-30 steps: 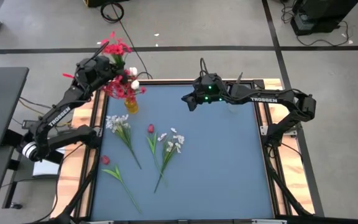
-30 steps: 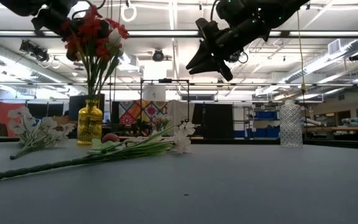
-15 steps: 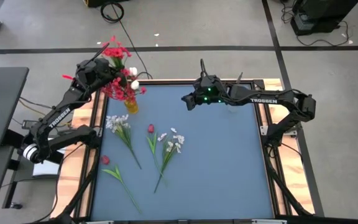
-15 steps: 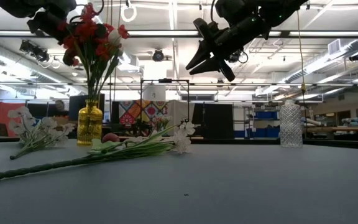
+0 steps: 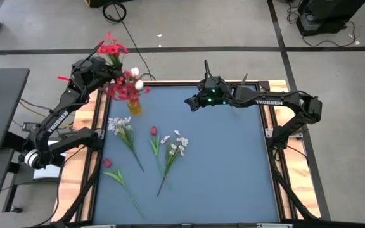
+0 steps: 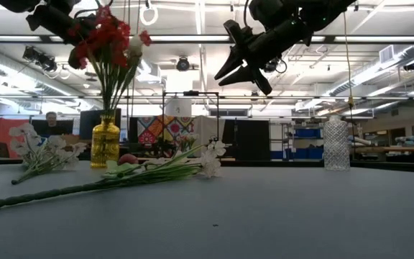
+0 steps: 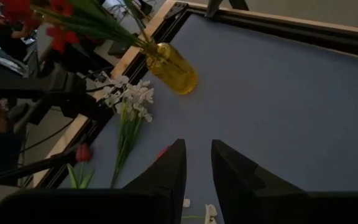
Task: Sort flowers into vase by color
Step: Put the red flowers into the yellow transparent flower vase
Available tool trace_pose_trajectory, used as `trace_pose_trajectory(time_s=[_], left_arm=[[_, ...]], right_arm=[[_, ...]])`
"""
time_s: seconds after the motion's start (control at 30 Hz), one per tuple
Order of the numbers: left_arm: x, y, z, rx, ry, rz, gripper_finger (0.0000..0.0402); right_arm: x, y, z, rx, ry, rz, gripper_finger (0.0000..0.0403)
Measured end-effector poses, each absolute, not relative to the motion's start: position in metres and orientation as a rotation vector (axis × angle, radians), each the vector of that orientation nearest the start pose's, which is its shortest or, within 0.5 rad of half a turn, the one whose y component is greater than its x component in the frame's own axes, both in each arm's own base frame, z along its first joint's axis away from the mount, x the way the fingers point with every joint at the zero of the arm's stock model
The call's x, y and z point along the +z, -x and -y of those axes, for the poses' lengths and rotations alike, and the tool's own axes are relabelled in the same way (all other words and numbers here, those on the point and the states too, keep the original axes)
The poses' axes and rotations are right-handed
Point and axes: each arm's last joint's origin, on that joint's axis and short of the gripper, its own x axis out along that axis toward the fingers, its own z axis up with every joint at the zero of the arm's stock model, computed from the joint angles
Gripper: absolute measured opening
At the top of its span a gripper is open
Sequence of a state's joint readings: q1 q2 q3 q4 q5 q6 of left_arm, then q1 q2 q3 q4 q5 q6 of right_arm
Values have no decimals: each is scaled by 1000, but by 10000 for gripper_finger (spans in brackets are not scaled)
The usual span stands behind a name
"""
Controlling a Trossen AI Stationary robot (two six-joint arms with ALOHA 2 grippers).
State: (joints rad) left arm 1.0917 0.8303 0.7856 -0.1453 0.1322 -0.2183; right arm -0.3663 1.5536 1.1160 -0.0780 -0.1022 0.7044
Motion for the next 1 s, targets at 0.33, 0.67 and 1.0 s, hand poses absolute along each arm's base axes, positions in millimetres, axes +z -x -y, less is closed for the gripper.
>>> trace_pose_trajectory(time_s=[0.33,0.67,1.0], left_arm=[[315,-89,-160,937,396,-125,13],[311,-93,-167,927,353,-167,16],[306,-97,-174,920,332,-193,17]], right_arm=[[271,-321,130,-430,-825,-389,85],[271,-314,147,-472,-795,-375,85],[271,-317,139,-437,-765,-390,85]])
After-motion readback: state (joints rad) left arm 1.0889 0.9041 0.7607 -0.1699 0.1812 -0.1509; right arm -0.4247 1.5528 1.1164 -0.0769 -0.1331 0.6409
